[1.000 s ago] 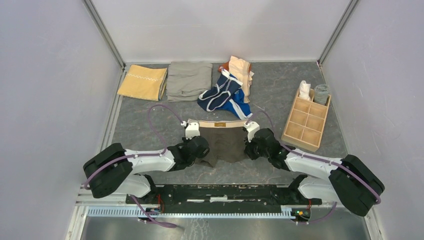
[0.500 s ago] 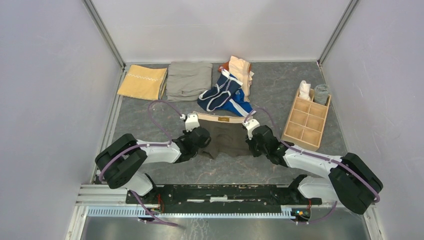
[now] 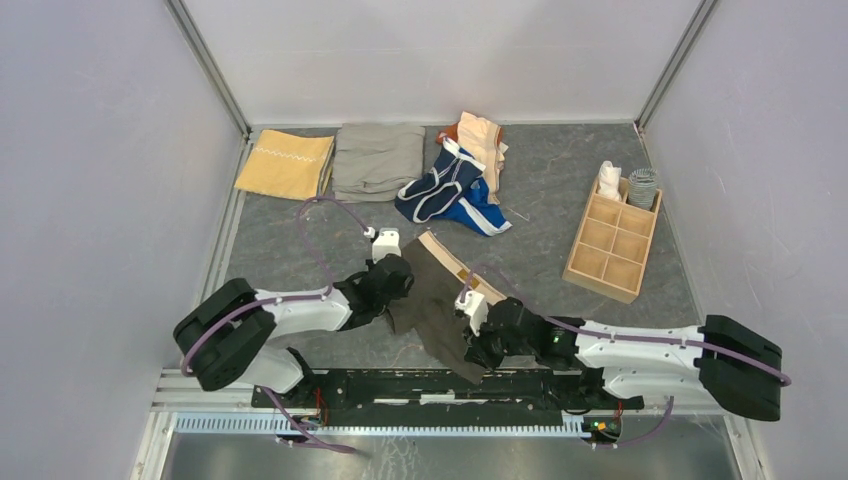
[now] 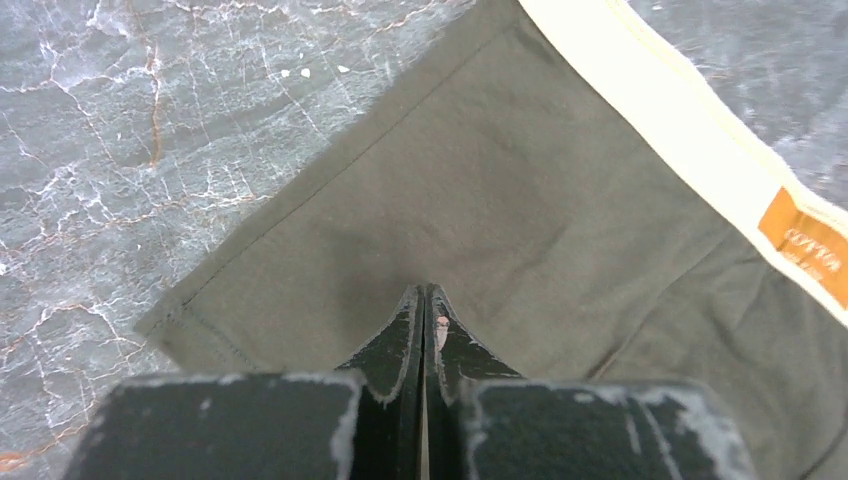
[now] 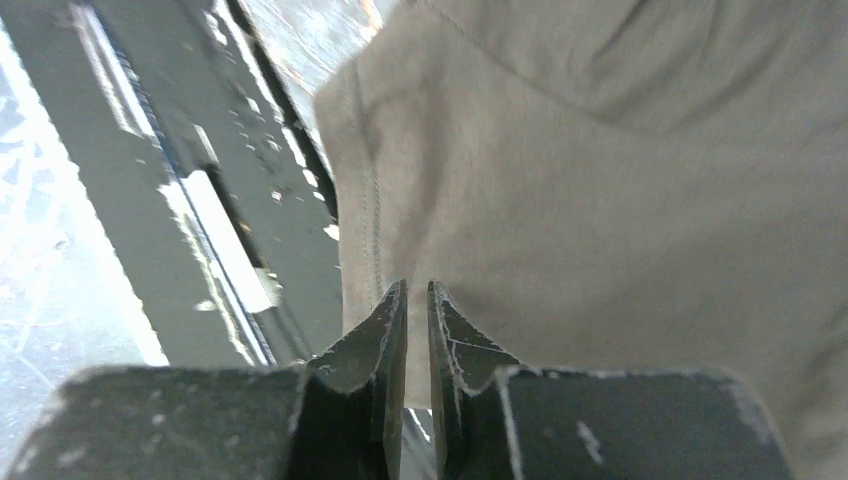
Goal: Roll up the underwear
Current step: Flatten out the underwear at the center of the board.
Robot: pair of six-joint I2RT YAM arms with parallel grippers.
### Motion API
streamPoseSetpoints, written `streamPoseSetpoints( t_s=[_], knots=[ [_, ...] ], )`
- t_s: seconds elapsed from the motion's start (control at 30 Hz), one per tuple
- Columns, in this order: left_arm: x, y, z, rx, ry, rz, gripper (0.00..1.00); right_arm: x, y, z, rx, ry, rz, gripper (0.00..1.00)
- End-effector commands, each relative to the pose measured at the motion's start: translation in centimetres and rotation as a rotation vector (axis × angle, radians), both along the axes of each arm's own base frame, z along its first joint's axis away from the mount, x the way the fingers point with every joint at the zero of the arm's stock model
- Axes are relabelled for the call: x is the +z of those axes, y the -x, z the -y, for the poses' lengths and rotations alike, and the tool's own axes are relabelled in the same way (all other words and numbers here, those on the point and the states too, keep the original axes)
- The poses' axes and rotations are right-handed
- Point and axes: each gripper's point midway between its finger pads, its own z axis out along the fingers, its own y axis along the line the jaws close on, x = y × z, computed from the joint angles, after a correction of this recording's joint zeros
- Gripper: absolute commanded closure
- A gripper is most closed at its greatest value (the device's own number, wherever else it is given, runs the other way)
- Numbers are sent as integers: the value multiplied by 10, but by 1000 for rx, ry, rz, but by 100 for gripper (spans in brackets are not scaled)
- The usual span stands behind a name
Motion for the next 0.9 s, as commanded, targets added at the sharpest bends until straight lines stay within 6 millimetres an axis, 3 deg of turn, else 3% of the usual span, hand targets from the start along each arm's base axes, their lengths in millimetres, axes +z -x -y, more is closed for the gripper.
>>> streamPoseSetpoints(
  t_s=[0.0, 0.1, 0.2, 0.3, 0.4, 0.5, 0.6, 0.87],
  knots=[
    [34, -1, 10, -80, 69, 73, 98, 71, -24, -37, -47, -206, 158, 83],
    [56, 2, 13, -92, 125, 102, 94, 77, -67, -3, -271, -91, 296, 84],
    [63, 10, 17, -109, 176, 94, 91, 70, -90, 24, -374, 33, 338, 84],
    [52, 19, 19, -110, 185, 57, 92, 55, -101, 41, -394, 159, 342, 85],
    [31, 23, 4, -24, 150, 8, 96, 39, -110, 59, -432, 286, 361, 89],
    [19, 20, -11, 73, 119, -16, 96, 20, -106, 65, -396, 368, 325, 93],
    [17, 15, -5, 64, 110, -17, 96, 4, -96, 65, -356, 378, 280, 94],
    [-7, -6, -7, 106, 99, -94, 98, -15, -62, 48, -230, 282, 148, 97]
  ],
)
